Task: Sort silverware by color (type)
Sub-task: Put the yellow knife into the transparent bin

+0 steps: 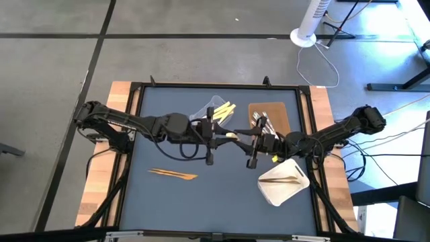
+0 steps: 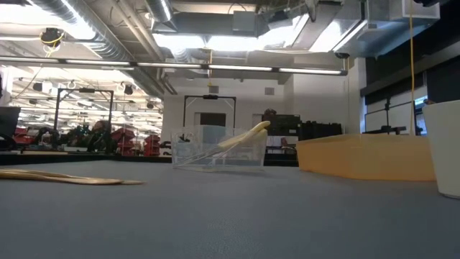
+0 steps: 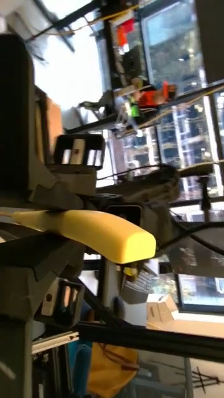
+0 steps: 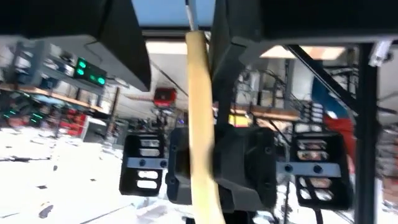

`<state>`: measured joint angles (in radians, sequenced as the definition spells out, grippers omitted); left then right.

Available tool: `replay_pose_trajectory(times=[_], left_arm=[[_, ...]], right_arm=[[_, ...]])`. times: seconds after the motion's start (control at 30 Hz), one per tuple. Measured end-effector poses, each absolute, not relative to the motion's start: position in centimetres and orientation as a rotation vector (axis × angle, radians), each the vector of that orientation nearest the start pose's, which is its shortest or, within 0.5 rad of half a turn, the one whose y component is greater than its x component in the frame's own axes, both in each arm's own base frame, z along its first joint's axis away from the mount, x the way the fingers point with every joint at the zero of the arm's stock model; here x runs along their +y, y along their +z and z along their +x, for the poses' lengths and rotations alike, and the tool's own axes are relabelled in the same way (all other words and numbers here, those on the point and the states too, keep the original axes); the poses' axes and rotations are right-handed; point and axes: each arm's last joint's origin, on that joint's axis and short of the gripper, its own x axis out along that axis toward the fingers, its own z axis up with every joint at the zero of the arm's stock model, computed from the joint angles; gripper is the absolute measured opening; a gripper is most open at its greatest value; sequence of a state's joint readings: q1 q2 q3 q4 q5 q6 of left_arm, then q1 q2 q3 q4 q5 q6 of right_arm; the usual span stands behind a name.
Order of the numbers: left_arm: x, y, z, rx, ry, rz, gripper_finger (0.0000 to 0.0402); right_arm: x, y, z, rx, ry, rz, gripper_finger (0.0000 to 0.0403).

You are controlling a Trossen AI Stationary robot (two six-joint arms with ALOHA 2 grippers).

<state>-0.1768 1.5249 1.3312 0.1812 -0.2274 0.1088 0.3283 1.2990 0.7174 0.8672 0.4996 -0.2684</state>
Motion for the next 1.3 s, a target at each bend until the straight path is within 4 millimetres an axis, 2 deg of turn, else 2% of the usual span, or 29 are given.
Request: replay_pose_trajectory(times=[0.17,0.43,0.63,0.77,0.97,1.1,1.3], left_arm=[[-5.5,36.7,35.0,0.127,0.088,0.077,0.0044],[-3.9,34.7,34.7,0.328,0.229,0.021,0.0045],[-0.5,34.4,34.8,0.358,0.334,-0.024,0.0045],[2.6,34.2,34.7,0.375,0.403,-0.039,0.0045],[6.9,33.2,33.6,0.497,0.501,-0.067,0.0046],[8.5,32.4,32.8,0.575,0.493,-0.146,0.0046],[9.4,31.8,32.1,0.649,0.489,-0.177,0.0046]], right_arm=[[7.4,30.0,26.0,-0.171,-0.206,-0.179,0.0179],[6.6,30.0,23.5,0.034,-0.148,-0.17,0.0183],[5.9,29.6,21.7,0.176,-0.144,-0.159,0.0183],[5.8,29.2,21.3,0.227,-0.145,-0.144,0.0184],[5.8,28.5,21.1,0.297,-0.143,-0.173,0.0184],[5.8,28.5,21.1,0.303,-0.142,-0.176,0.0184],[5.8,28.4,21.1,0.306,-0.142,-0.177,0.0184]])
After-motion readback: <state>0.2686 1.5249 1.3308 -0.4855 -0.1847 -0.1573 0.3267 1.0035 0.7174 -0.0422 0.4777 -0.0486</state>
